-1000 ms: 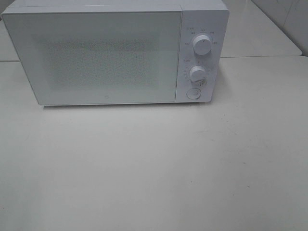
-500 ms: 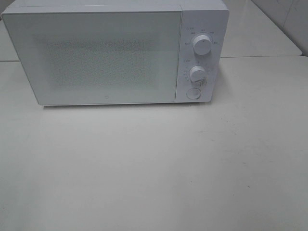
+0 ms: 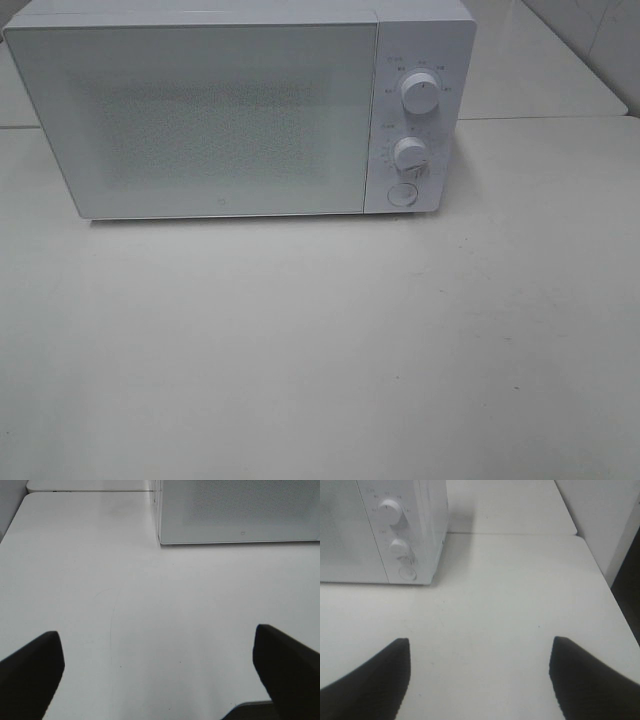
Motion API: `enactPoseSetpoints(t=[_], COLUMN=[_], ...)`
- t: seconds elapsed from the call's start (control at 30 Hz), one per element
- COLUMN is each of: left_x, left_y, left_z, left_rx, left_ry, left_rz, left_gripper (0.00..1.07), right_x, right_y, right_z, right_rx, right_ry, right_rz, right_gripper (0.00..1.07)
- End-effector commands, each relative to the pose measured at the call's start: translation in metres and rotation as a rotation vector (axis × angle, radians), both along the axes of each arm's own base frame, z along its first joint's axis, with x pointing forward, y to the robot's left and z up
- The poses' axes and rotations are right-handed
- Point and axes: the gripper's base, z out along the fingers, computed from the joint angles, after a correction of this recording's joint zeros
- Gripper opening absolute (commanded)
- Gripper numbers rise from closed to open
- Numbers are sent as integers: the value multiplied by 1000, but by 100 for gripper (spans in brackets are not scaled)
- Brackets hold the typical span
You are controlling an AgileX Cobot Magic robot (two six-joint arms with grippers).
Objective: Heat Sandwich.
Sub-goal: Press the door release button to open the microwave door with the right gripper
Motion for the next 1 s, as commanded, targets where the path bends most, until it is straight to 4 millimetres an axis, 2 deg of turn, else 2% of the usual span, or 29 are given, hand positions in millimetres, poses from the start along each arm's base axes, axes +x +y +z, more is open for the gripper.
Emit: enactPoseSetpoints(t=[0.03,0.13,0.2,0.23,0.3,0.37,0.43,0.53,0.67,0.7,0.8,0.83,0.87,1.0], left_x=[-1,-1,-1,-1,-1,-1,-1,-1,-1,-1,-1,-1,-1,-1], left_y=[-1,-1,-1,-1,-1,-1,-1,-1,-1,-1,-1,-1,-1,-1], left_z=[0,0,0,0,0,0,0,0,0,0,0,0,0,0], left_rx=[-13,-13,-13,-13,-13,-13,-13,-13,-13,-13,-13,-13,-13,-13], left_ry=[-8,-8,-8,-8,-8,-8,-8,-8,-8,-8,-8,-8,-8,-8], left_rz=[4,4,4,4,4,4,4,4,4,4,4,4,4,4], left_gripper=[97,97,97,97,97,97,97,97,97,97,97,97,97,97], right_x=[10,32,38,50,62,67,85,96,123,123,143,143,154,168], right_y=[1,4,4,5,7,7,9,10,13,13,15,15,16,18], right_z=[10,17,19,21,22,23,24,23,20,20,14,14,10,5], right_rx=[-1,-4,-4,-5,-6,-7,-6,1,23,23,34,34,35,38], right_ry=[-50,-63,-70,-62,-58,-63,-68,-63,-63,-63,-45,-45,-40,-51], right_rz=[2,9,10,13,16,17,22,22,20,20,20,20,22,26], right_gripper=[76,76,76,76,76,75,75,75,75,75,75,75,75,75])
